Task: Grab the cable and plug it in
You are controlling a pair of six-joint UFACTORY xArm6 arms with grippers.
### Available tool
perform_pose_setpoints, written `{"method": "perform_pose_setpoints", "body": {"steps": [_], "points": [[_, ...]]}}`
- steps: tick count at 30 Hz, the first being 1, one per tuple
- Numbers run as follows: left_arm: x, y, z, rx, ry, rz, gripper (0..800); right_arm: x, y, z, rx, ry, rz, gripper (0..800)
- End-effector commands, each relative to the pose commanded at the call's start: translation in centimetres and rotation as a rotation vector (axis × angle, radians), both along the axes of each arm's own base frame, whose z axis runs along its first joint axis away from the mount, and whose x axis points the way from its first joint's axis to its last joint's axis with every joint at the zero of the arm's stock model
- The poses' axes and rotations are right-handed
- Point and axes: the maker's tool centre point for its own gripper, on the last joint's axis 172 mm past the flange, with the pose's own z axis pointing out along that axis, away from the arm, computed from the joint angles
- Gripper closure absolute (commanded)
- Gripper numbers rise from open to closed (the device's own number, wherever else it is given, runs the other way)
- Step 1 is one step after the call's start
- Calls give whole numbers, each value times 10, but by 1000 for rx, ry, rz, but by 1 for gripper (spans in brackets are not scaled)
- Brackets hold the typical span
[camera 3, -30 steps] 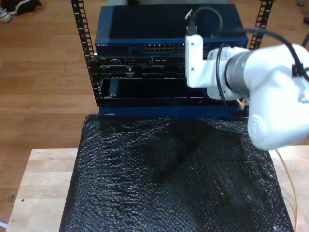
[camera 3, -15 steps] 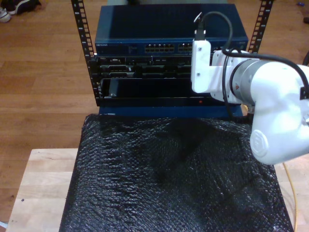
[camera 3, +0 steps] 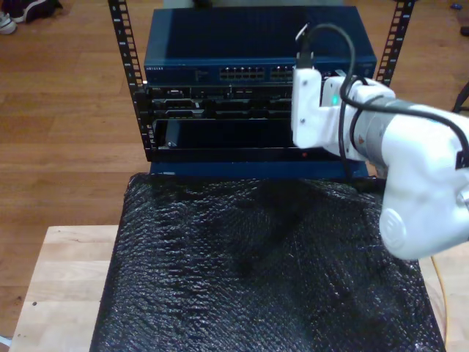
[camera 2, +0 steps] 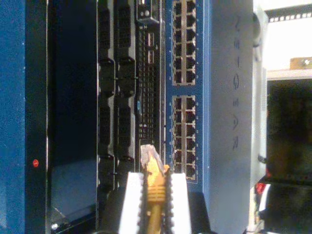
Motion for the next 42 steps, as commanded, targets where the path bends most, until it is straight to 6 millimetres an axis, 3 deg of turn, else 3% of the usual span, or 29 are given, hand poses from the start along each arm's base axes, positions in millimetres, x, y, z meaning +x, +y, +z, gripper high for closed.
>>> {"method": "perform_pose_setpoints", "body": {"steps": [2,14,24,29,34,38,42], "points": [[0,0,0,1,0,0,0,-1,2,13,13,-59,11,800],[0,0,0,0,0,0,0,0,-2,14,13,-68,5,800],[0,0,0,0,0,0,0,3,-1,32,-13,-170,26,800],[0,0,0,1,0,0,0,6,-13,38,0,-207,2,800],[0,0,0,0,0,0,0,2,-29,31,38,-224,-46,800],[0,0,0,1,0,0,0,-3,-30,35,2,-274,-34,800],[0,0,0,1,0,0,0,0,-29,26,-4,-284,-32,800]]}}
